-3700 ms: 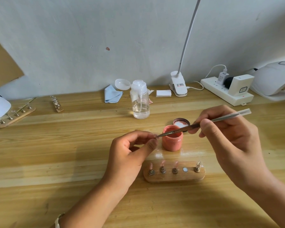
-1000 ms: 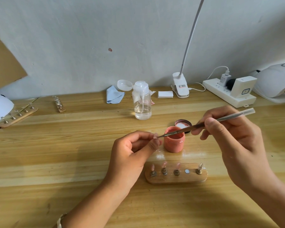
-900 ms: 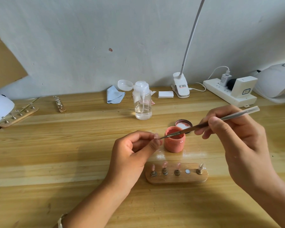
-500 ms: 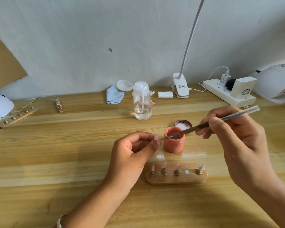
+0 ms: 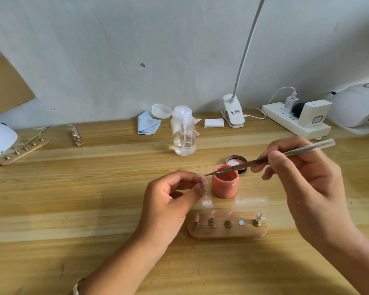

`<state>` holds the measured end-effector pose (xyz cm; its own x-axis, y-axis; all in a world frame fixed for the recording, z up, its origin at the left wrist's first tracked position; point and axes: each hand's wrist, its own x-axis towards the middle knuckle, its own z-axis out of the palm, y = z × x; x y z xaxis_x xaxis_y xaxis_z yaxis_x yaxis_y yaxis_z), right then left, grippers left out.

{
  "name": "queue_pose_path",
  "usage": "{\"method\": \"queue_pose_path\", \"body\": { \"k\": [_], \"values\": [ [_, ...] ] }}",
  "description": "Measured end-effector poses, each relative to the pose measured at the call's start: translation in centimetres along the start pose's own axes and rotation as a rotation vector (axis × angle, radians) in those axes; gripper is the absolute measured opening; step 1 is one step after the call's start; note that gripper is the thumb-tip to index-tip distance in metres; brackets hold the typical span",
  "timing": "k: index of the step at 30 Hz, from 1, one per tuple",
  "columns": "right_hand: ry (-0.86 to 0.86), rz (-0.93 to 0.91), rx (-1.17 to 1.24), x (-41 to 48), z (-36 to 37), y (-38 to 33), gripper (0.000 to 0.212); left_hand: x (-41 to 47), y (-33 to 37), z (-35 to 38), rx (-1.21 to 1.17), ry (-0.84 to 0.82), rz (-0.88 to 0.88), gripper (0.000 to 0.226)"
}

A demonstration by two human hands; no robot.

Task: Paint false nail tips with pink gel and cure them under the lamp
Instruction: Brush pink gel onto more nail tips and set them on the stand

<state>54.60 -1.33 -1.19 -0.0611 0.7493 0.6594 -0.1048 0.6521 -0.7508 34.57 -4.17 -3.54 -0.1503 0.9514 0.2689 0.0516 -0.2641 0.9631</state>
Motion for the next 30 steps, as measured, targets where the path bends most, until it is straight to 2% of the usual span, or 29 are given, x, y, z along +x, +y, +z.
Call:
{"method": "queue_pose_path", "body": {
  "k": [5,11,17,24,30],
  "values": [
    [-0.047,0.003,-0.031,-0.09,-0.02,0.24,0.007,-0.04,0.02,-0.09,0.005,0.003,0.01,0.012],
    [0.029,-0.003,-0.033,-0.03,-0.19,-0.21,0.012,-0.03,-0.02,-0.11,0.023,0.006,0.015,0.01],
    [-0.048,-0.022,-0.086,-0.21,0.01,-0.08,0.007,-0.06,-0.06,-0.14,0.041,0.008,0.014,0.01],
    [0.032,-0.007,-0.07,0.0,-0.21,-0.27,0.013,-0.09,0.07,-0.12,0.069,0.0,0.012,0.015],
    [-0.035,-0.026,-0.125,-0.22,0.02,-0.28,0.012,-0.08,-0.04,-0.19,0.042,0.009,0.009,0.013]
  ]
}}
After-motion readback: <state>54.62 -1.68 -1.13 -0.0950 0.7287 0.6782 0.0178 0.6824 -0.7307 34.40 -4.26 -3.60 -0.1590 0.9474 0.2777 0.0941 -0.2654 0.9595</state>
